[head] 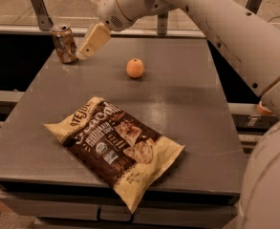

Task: Move orange can near orange

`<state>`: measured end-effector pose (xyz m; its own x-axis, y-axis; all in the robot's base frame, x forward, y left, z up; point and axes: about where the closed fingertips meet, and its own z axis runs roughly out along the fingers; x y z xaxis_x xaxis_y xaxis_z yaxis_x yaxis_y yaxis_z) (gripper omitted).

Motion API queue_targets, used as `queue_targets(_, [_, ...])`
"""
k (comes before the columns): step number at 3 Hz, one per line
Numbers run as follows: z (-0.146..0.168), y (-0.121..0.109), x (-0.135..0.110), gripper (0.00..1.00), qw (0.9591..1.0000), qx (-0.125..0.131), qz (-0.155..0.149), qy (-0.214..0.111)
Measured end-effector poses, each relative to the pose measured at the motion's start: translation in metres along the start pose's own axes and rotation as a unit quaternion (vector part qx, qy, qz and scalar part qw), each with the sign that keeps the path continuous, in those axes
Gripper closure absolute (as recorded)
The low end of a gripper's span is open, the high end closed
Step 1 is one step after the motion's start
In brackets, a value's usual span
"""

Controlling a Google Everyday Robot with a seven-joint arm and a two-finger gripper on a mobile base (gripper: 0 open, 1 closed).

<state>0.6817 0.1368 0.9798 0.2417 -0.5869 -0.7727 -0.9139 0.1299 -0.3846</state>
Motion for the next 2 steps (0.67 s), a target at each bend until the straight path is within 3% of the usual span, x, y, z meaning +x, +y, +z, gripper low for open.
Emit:
queue_targets(1, [0.013,0.000,-0.004,0.00,0.9999,0.000,0.008,-0.013])
queue_targets(2, [0.052,0.003,-0.008,0.00,0.9982,0.008,0.040,-0.044])
